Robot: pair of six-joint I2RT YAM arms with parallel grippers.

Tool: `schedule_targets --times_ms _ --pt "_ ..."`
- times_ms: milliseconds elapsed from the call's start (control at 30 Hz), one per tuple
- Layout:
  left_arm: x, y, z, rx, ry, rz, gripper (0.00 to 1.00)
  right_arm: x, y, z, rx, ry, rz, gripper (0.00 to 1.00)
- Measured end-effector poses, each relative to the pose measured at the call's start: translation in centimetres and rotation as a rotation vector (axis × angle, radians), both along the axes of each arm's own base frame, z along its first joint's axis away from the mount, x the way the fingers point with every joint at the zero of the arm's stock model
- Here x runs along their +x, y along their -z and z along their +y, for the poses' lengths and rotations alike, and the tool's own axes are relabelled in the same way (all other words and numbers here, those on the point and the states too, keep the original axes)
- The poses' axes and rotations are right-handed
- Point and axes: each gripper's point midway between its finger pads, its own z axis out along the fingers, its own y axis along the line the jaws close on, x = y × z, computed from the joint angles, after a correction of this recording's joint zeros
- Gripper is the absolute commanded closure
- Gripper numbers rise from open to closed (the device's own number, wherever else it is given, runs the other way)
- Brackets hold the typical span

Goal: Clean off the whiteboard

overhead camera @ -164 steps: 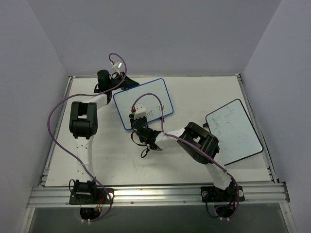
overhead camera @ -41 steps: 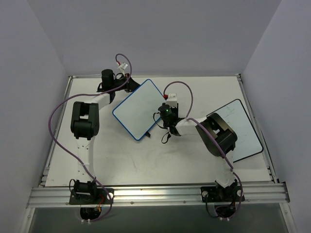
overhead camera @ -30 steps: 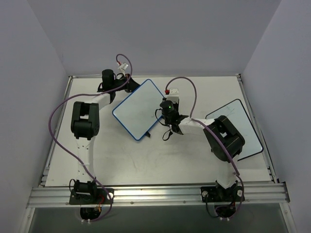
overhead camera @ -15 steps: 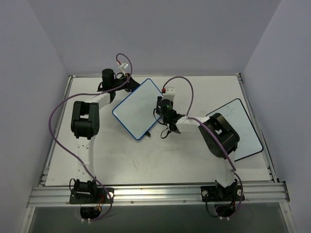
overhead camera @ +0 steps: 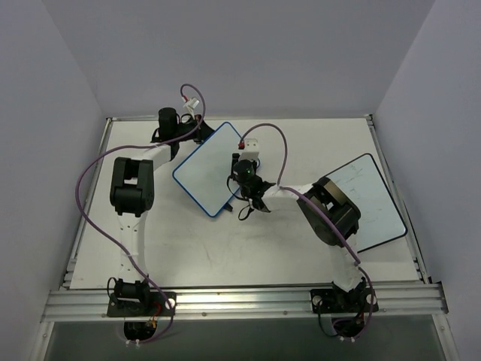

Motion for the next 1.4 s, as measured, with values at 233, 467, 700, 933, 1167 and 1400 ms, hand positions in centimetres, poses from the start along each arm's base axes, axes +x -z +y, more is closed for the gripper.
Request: schedule_targets --times_ms 233,467,700,933,1167,1400 --pt "0.0 0.1 0.0 0.005 0.0 -0.001 0.98 -1.9 -0.6 2.6 0.022 -0.03 -0.033 1.0" --pt "0.0 0.1 0.0 0.011 -0.002 -0.009 0.98 -2.9 -0.3 2.9 0.058 -0.014 -0.048 1.0" --pt "0.1 0.2 0.0 0.014 -0.007 -0.013 0.98 -2.1 0.1 1.6 0.101 0.022 -0.038 1.0" --pt "0.1 0.2 0.0 0.015 -0.006 -0.009 0.98 -0.8 1.5 -1.9 0.073 0.089 0.001 1.0" --pt "0.0 0.2 0.0 0.017 -0.005 0.0 0.98 -0.6 1.7 -2.1 0.079 0.088 0.011 1.0" --pt "0.0 0.2 0.0 0.017 -0.005 0.001 0.98 -1.3 1.7 -1.4 0.062 0.085 0.006 1.0"
